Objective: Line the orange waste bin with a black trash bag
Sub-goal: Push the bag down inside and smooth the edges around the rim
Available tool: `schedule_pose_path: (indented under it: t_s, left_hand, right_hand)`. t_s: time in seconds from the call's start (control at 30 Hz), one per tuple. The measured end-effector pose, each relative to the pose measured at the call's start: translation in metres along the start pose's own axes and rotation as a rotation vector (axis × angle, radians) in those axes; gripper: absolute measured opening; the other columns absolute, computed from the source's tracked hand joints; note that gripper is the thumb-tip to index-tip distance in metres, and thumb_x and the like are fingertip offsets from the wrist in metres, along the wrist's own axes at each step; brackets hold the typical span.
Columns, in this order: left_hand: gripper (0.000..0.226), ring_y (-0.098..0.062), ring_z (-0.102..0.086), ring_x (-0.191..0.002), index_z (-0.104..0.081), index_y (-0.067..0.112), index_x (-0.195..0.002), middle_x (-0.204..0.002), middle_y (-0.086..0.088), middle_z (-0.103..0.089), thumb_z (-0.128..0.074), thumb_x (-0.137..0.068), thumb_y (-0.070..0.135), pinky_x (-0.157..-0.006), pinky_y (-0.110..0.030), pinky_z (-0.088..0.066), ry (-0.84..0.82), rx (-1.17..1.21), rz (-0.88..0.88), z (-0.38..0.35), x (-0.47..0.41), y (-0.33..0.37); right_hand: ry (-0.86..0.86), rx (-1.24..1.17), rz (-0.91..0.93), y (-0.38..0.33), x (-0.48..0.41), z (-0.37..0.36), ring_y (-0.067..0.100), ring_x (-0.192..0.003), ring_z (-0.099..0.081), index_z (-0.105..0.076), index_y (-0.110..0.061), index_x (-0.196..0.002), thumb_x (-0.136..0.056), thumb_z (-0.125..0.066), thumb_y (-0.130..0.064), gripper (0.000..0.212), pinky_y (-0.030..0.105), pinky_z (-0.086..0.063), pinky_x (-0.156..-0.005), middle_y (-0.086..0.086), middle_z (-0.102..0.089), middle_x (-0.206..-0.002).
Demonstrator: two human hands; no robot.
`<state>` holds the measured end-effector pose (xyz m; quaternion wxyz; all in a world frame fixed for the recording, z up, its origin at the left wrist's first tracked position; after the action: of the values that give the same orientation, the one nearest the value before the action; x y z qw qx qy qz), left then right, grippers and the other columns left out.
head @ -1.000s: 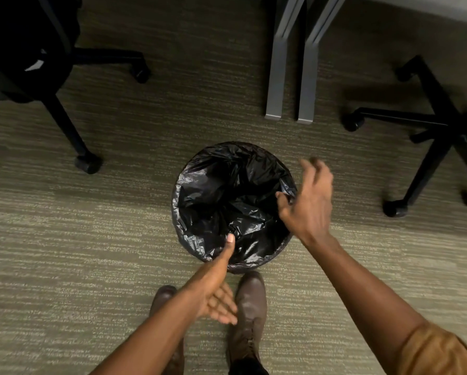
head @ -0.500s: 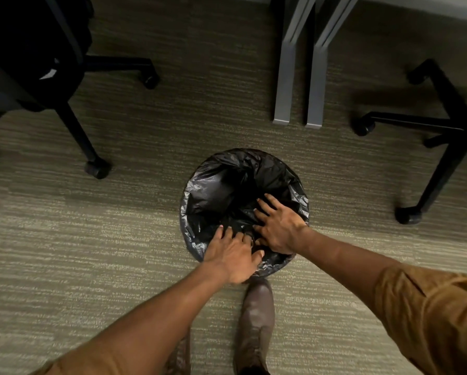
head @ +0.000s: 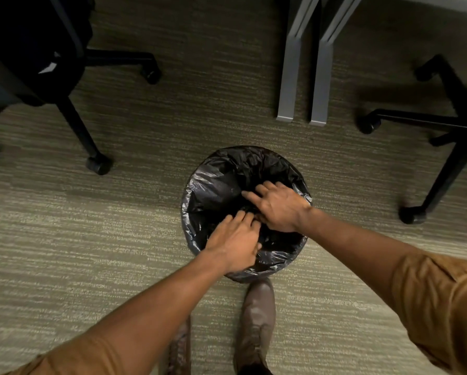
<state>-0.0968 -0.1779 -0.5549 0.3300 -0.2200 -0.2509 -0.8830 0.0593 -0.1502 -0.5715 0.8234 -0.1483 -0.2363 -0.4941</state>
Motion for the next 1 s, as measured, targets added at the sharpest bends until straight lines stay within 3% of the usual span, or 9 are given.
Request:
schedule_pose_path:
  t_s: [0.1, 0.23, 0.33, 0.43, 0.5, 0.57, 0.73, 0.87, 1.0]
  left_hand:
    - [0.055, -0.037, -0.042, -0.147, -0.052, 0.004, -0.147, -0.159, -0.02, -0.044, -0.062, -0.094, 0.019, -0.114, -0.051, -0.048, 0.05, 0.081, 0.007, 0.016, -0.014, -0.019]
    - [0.071, -0.038, -0.034, -0.159, -0.037, 0.008, -0.159, -0.176, -0.016, -0.021, -0.069, -0.097, 0.026, -0.118, -0.056, -0.048, 0.112, 0.292, 0.196, 0.028, -0.028, -0.052]
    - [0.068, -0.036, -0.046, -0.154, -0.044, 0.012, -0.159, -0.173, -0.011, -0.032, -0.072, -0.098, 0.026, -0.123, -0.049, -0.044, 0.164, 0.485, 0.269, 0.024, -0.032, -0.066]
    - [0.043, -0.033, -0.067, -0.132, -0.065, 0.011, -0.142, -0.149, -0.011, -0.065, -0.069, -0.099, 0.015, -0.115, -0.04, -0.05, 0.267, 0.589, 0.299, 0.02, -0.026, -0.067]
    - [0.023, -0.032, -0.075, -0.115, -0.076, 0.014, -0.12, -0.123, -0.009, -0.08, -0.066, -0.1, 0.014, -0.102, -0.037, -0.056, 0.314, 0.577, 0.305, 0.018, -0.019, -0.06]
    - [0.018, -0.032, -0.075, -0.111, -0.076, 0.015, -0.113, -0.118, -0.008, -0.08, -0.064, -0.101, 0.021, -0.096, -0.039, -0.057, 0.289, 0.498, 0.248, 0.012, -0.011, -0.049]
    - [0.053, -0.035, -0.064, -0.129, -0.069, 0.013, -0.127, -0.133, -0.013, -0.074, -0.044, -0.109, 0.057, -0.108, -0.049, -0.046, -0.04, 0.036, 0.11, -0.016, 0.006, -0.023]
    - [0.069, -0.033, -0.064, -0.132, -0.07, 0.013, -0.126, -0.132, -0.014, -0.074, -0.025, -0.112, 0.064, -0.117, -0.051, -0.038, -0.186, -0.013, 0.112, -0.026, 0.018, -0.02]
    - [0.057, -0.03, -0.065, -0.119, -0.07, 0.013, -0.121, -0.122, -0.009, -0.076, -0.031, -0.114, 0.054, -0.109, -0.044, -0.046, 0.239, 0.029, 0.151, -0.013, 0.036, -0.009]
  right_hand:
    - [0.008, -0.124, -0.105, 0.015, -0.008, 0.011, 0.039, -0.136, -0.049, -0.02, -0.018, -0.168, -0.097, -0.061, -0.044, 0.086, 0.048, -0.047, -0.11, 0.02, -0.047, -0.155]
    - [0.053, -0.148, -0.147, 0.01, -0.006, 0.015, 0.039, -0.131, -0.053, -0.016, -0.015, -0.168, -0.097, -0.061, -0.041, 0.088, 0.049, -0.047, -0.109, 0.021, -0.053, -0.148]
    - [0.117, -0.059, -0.093, -0.017, 0.009, 0.004, 0.04, -0.128, -0.055, -0.021, -0.012, -0.167, -0.097, -0.056, -0.042, 0.084, 0.052, -0.041, -0.112, 0.022, -0.056, -0.142]
    - [0.042, -0.085, -0.095, -0.043, 0.029, -0.017, 0.046, -0.15, -0.038, -0.037, -0.012, -0.162, -0.104, -0.044, -0.054, 0.072, 0.06, -0.02, -0.127, 0.028, -0.049, -0.155]
    - [-0.048, -0.101, -0.129, -0.052, 0.04, -0.034, 0.045, -0.155, -0.031, -0.046, -0.015, -0.157, -0.106, -0.033, -0.061, 0.069, 0.062, -0.012, -0.129, 0.026, -0.046, -0.159]
    - [-0.112, -0.139, -0.156, -0.057, 0.047, -0.045, 0.043, -0.154, -0.034, -0.055, -0.019, -0.15, -0.108, -0.025, -0.06, 0.066, 0.063, -0.01, -0.129, 0.022, -0.052, -0.156]
    - [-0.193, -0.184, -0.197, -0.052, 0.045, -0.046, 0.035, -0.133, -0.054, -0.07, -0.022, -0.127, -0.108, -0.028, -0.055, 0.057, 0.057, -0.022, -0.125, 0.013, -0.071, -0.13]
    - [0.083, -0.276, -0.302, -0.04, 0.046, -0.025, 0.033, -0.116, -0.064, -0.07, -0.018, -0.123, -0.106, -0.044, -0.045, 0.041, 0.045, -0.043, -0.103, 0.009, -0.073, -0.117]
    - [0.589, -0.436, -0.559, -0.031, 0.065, -0.003, 0.029, -0.102, -0.063, -0.074, -0.015, -0.111, -0.098, -0.063, -0.03, 0.022, 0.043, -0.048, -0.09, 0.006, -0.071, -0.107]
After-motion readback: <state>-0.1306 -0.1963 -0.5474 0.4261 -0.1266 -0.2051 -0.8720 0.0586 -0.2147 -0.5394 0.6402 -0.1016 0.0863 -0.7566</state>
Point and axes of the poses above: each hand's wrist, its own x-axis away from the middle knuckle, its own z-axis out of the back of the hand, y = z × x, the point moved 2 cm from there along -x, towards the middle knuckle
